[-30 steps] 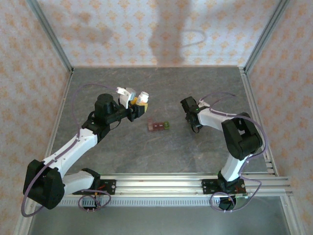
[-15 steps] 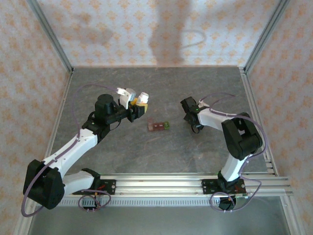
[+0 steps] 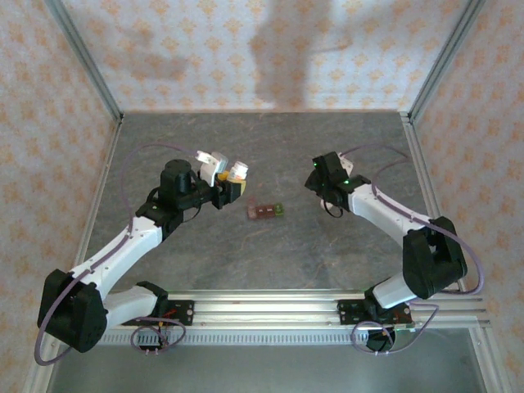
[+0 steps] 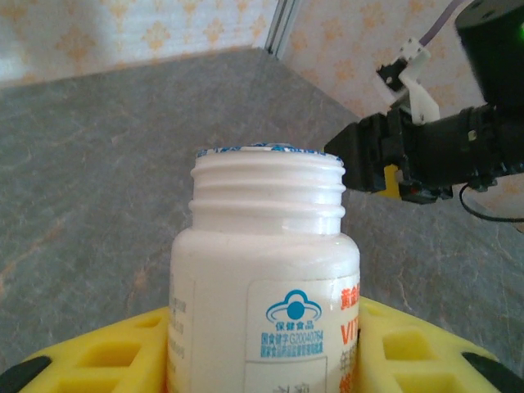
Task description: Sort the pills into containers
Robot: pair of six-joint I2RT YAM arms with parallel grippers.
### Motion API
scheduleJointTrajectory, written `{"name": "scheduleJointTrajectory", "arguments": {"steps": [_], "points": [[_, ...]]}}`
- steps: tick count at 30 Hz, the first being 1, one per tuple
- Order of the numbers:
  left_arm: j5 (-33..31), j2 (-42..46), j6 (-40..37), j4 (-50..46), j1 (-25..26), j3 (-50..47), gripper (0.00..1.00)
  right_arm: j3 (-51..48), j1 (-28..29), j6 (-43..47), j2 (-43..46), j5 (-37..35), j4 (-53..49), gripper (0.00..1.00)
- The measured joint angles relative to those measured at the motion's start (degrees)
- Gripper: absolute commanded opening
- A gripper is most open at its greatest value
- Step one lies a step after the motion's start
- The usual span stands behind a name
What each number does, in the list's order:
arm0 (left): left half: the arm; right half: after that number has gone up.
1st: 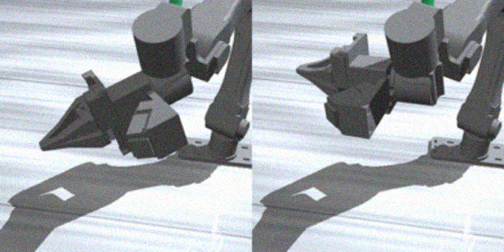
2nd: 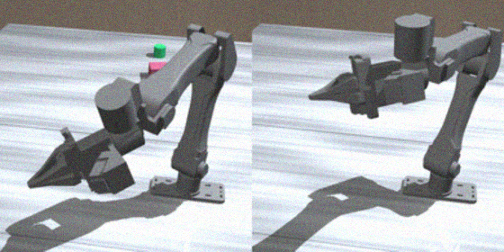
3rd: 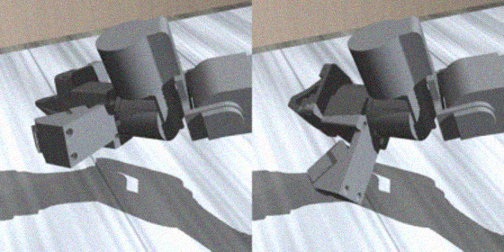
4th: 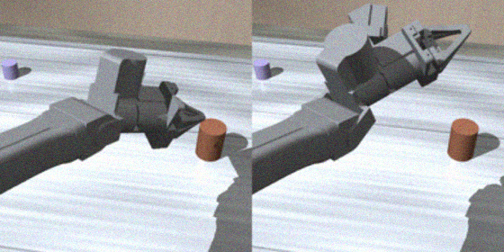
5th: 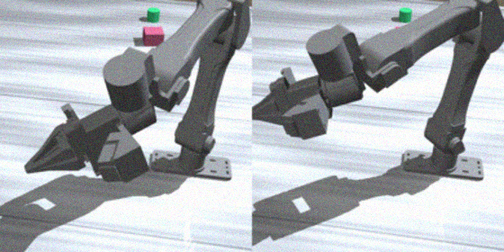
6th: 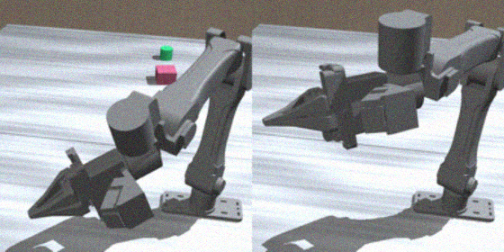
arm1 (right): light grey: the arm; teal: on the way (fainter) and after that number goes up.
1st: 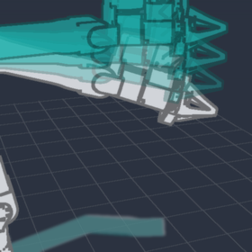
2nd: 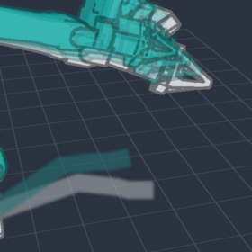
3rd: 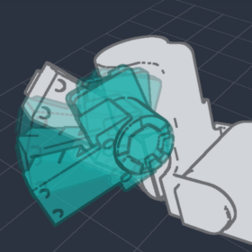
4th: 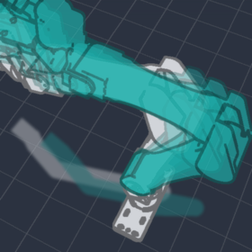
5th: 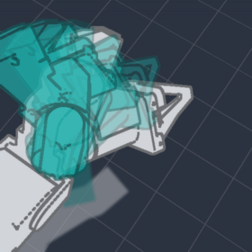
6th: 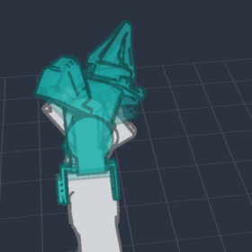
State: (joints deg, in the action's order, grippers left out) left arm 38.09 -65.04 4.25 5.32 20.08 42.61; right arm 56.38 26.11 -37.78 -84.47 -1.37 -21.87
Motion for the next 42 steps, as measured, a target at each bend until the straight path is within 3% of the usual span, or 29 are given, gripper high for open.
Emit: {"name": "scheduleJointTrajectory", "arguments": {"steps": [8,15,24,42], "points": [[0.0,-0.3,2.4,-5.6,0.0,0.0,0.0,0.3,6.6,4.5,-0.4,2.8,0.4,0.66],[0.0,-0.5,2.8,-10.7,0.1,0.0,0.0,2.1,11.5,7.0,-6.1,4.4,2.7,0.65],[-0.9,-5.2,2.8,-16.1,0.6,0.1,0.0,2.9,12.8,7.2,-12.9,5.6,4.4,0.65],[-1.1,-17.9,0.5,-25.6,4.8,8.2,0.0,4.8,13.0,6.7,-16.7,5.9,5.7,0.65]]}}
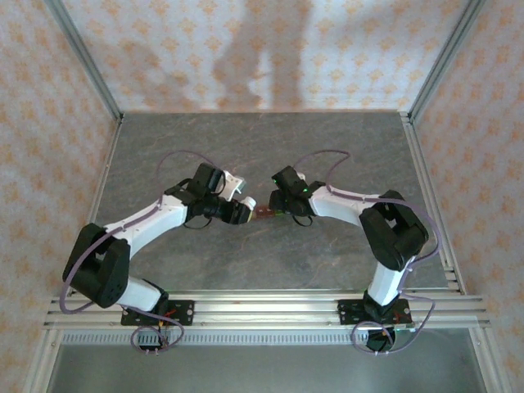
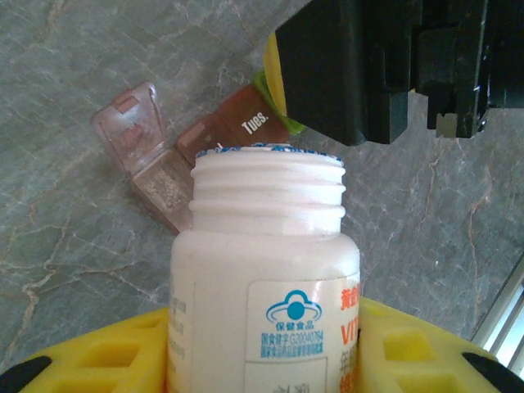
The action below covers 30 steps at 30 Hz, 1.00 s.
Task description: Sort the pills into containers
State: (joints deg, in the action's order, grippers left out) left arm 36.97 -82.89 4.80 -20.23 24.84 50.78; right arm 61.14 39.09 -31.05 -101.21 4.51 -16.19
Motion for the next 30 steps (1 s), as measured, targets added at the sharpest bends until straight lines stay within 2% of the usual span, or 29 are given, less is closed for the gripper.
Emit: {"name": "scheduleJointTrajectory", "arguments": {"steps": [13,30], "points": [[-1.8,-5.6,-0.3,-6.1,0.7,4.4,0.0,0.4,0.0,-0.6,-1.5,0.0,1.3,0.64],[-3.3,-7.5,-0.3,-10.6,1.8,7.2,0.0,0.4,0.0,-1.3,-1.3,1.1,1.7,0.67]]}}
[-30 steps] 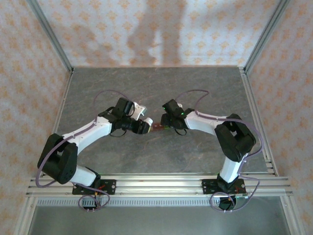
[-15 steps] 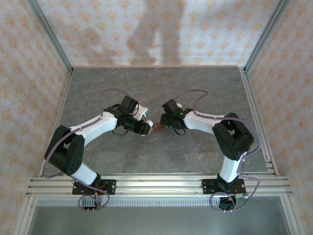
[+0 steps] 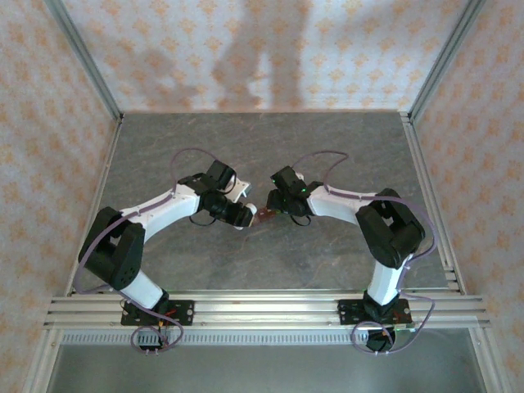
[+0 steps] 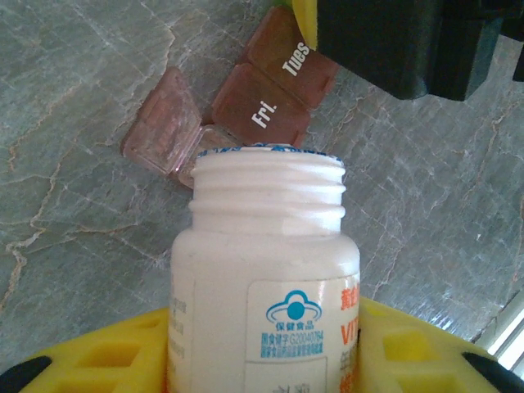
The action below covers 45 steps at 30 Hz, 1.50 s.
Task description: Sort the pills into containers
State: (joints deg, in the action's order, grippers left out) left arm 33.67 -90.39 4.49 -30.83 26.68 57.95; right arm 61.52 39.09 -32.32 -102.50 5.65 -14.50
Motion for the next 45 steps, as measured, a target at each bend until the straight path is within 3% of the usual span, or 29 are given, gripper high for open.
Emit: {"name": "scheduleJointTrajectory", "arguments": {"steps": [10,45], "points": [[-0.1,0.0,0.0,-1.2,0.7,0.5,0.0,-0.4,0.0,0.0,4.7,0.3,0.0,0.68],[-1.2,-5.8,-0.1,-9.5,1.5,7.0,0.0,-1.7,0.0,0.0,0.2,2.3,1.1,0.66]]}}
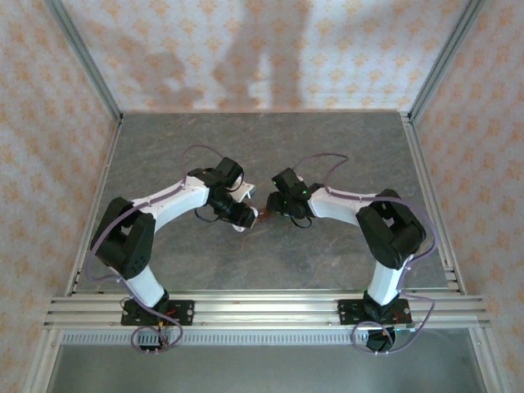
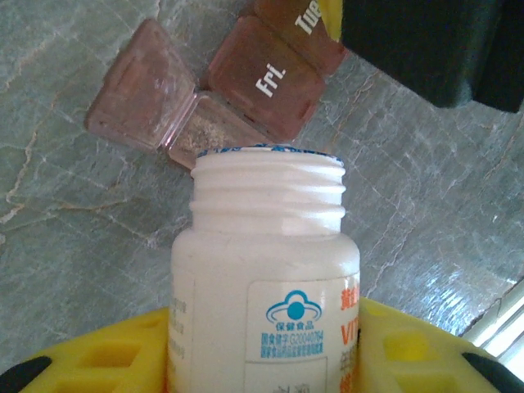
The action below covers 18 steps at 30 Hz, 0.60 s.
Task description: Sort the pills into containers
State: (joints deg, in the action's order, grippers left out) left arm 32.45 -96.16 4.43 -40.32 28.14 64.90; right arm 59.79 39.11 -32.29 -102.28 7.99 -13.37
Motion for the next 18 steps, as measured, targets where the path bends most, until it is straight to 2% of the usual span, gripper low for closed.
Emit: {"name": "scheduleJointTrajectory", "arguments": {"steps": [18], "points": [[-2.0,-3.2,-0.7,-5.0,1.1,3.4,0.0,-1.1,0.1,-0.7,0.0,0.2,2.4,0.66]]}}
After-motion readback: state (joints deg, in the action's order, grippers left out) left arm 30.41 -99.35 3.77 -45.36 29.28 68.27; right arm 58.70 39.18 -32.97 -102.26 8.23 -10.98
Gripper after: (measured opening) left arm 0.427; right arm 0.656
